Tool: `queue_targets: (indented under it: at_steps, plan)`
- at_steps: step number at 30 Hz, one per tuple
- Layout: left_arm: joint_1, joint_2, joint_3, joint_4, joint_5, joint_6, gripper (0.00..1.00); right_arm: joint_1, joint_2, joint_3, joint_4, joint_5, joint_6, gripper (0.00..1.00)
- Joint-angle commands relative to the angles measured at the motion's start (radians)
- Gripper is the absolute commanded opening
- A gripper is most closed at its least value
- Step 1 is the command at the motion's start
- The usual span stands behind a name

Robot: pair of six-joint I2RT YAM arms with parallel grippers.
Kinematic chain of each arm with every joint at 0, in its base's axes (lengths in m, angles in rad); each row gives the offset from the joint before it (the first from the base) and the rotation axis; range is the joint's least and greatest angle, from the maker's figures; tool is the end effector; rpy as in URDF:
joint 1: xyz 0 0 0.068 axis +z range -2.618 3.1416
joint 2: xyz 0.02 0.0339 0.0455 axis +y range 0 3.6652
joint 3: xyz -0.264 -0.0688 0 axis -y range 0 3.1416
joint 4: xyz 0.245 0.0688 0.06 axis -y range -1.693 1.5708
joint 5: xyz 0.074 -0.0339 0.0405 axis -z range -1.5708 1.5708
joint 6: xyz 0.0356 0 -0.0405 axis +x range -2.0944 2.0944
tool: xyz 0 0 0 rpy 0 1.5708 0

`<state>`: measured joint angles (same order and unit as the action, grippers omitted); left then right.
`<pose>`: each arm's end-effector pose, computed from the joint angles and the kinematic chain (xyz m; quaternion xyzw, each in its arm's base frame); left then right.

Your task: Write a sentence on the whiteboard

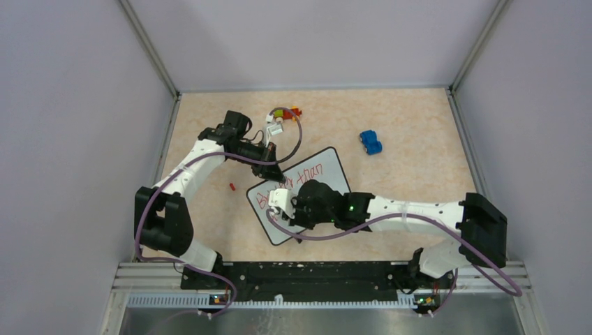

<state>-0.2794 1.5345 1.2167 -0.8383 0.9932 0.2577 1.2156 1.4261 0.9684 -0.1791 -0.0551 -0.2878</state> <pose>0.2797 -0.1113 0.2722 0.3229 0.8035 -0.4682 0.1759 0.1082 0.2972 0.2552 -0.6186 0.6436 0.2234 0.3915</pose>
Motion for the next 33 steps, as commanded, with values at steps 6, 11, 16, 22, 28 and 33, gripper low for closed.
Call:
queue_targets:
  at_steps: [6, 11, 16, 22, 28, 33]
  plan:
    - [-0.011, 0.003, -0.015, -0.011, -0.006, 0.015, 0.00, 0.039, 0.010, 0.005, -0.001, -0.032, -0.017, 0.00]
    - [-0.011, 0.002, -0.012, -0.013, -0.005, 0.015, 0.00, 0.057, 0.051, 0.061, -0.002, -0.044, -0.024, 0.00]
    - [-0.010, -0.006, -0.014, -0.017, -0.009, 0.016, 0.00, 0.057, 0.025, 0.090, -0.010, -0.054, -0.025, 0.00]
    - [-0.011, -0.008, -0.013, -0.017, -0.006, 0.018, 0.00, 0.047, -0.059, 0.059, -0.033, -0.039, -0.021, 0.00]
    - [-0.011, -0.005, -0.008, -0.018, -0.004, 0.015, 0.00, 0.014, -0.056, 0.055, -0.037, 0.003, -0.021, 0.00]
    - [-0.011, -0.006, -0.007, -0.018, -0.004, 0.014, 0.00, 0.012, -0.031, 0.070, -0.040, 0.016, -0.024, 0.00]
